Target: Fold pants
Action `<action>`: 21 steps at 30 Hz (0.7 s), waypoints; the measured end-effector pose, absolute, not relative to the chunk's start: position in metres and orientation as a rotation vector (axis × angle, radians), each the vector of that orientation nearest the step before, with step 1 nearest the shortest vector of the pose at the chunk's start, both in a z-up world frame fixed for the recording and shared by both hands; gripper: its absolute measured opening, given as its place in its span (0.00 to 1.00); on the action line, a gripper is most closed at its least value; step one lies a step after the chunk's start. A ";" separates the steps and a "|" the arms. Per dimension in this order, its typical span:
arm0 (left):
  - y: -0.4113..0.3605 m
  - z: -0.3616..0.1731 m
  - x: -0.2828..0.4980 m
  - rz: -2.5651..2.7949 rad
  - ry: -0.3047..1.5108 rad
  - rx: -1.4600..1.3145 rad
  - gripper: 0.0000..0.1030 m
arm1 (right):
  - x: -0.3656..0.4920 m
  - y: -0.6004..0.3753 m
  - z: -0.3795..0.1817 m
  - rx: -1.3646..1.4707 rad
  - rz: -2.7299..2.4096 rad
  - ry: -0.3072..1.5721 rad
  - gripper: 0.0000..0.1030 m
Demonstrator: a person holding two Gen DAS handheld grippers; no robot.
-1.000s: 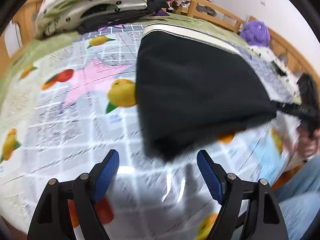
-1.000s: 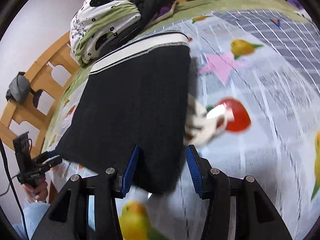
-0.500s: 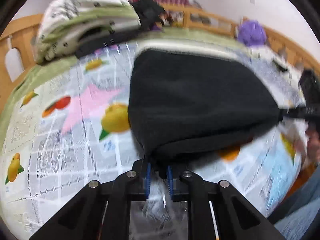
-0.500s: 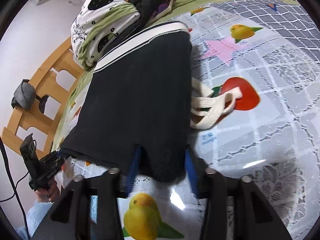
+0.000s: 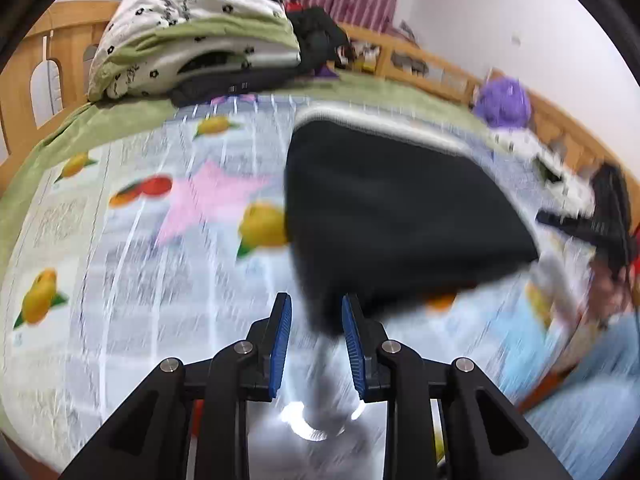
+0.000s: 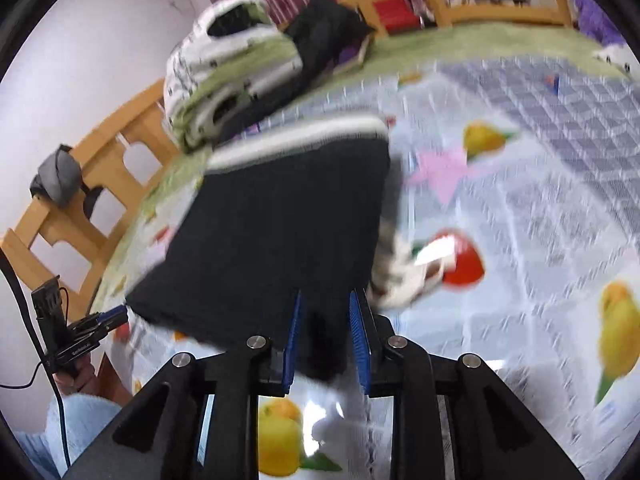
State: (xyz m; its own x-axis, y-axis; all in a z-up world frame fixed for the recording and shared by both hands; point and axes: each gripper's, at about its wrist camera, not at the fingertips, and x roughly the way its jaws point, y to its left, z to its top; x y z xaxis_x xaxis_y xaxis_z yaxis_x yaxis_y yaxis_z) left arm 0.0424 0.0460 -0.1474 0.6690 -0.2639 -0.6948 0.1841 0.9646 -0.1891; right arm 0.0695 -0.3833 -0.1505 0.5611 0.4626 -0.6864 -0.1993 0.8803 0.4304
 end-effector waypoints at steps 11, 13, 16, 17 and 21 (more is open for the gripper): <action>-0.003 -0.171 0.075 -0.247 0.867 -0.031 0.24 | 0.087 -0.358 -0.178 0.260 0.369 0.978 0.25; 0.001 -0.166 0.072 -0.255 0.877 -0.058 0.26 | 0.088 -0.357 -0.175 0.248 0.367 1.006 0.25; 0.010 -0.158 0.073 -0.259 0.915 -0.135 0.27 | 0.087 -0.355 -0.170 0.212 0.369 1.035 0.25; 0.013 -0.154 0.073 -0.257 0.921 -0.153 0.27 | 0.088 -0.356 -0.166 0.207 0.371 1.043 0.25; 0.011 -0.134 0.070 -0.254 0.932 -0.193 0.27 | 0.084 -0.359 -0.144 0.231 0.357 1.027 0.31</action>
State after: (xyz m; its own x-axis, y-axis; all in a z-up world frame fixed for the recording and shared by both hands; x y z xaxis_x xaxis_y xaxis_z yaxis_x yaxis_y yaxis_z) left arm 0.0702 0.0112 -0.1340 0.5702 -0.2974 -0.7658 0.1319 0.9532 -0.2719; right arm 0.0836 -0.3590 -0.1444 0.4669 0.3951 -0.7911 -0.1812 0.9184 0.3517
